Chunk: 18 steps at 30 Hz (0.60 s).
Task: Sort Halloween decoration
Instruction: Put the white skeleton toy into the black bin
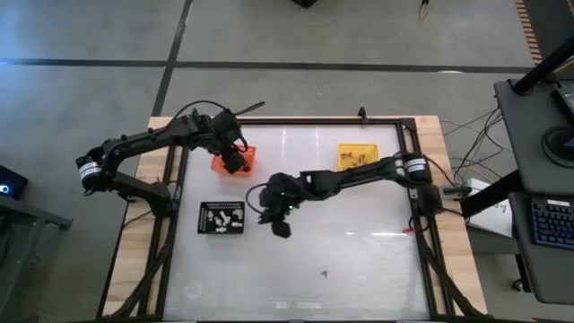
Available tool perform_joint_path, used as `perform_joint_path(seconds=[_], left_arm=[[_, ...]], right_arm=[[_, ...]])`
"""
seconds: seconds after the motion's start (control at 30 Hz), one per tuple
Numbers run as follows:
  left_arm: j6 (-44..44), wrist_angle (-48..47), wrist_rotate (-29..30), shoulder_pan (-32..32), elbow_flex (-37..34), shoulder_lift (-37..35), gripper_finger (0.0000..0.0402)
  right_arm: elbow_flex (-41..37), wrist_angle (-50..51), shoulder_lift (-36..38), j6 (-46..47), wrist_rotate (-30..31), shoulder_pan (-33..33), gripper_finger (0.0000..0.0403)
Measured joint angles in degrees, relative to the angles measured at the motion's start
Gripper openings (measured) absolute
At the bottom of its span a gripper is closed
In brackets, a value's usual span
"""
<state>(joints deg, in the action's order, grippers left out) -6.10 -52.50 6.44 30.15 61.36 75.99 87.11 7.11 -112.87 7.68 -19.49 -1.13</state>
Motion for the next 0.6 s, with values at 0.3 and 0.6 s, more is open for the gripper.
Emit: perform_joint_path(seconds=[0.3, 0.6], left_arm=[[4.12, 0.39, 0.0, -0.04, 0.0, 0.0, 0.0121], [6.88, 1.1, 2.59, -0.04, 0.0, -0.03, 0.0121]], right_arm=[[15.26, 2.96, -9.53, 0.45, -0.05, 1.28, 0.0013], [27.17, 10.38, -17.17, -1.05, -3.53, 2.4, 0.0013]])
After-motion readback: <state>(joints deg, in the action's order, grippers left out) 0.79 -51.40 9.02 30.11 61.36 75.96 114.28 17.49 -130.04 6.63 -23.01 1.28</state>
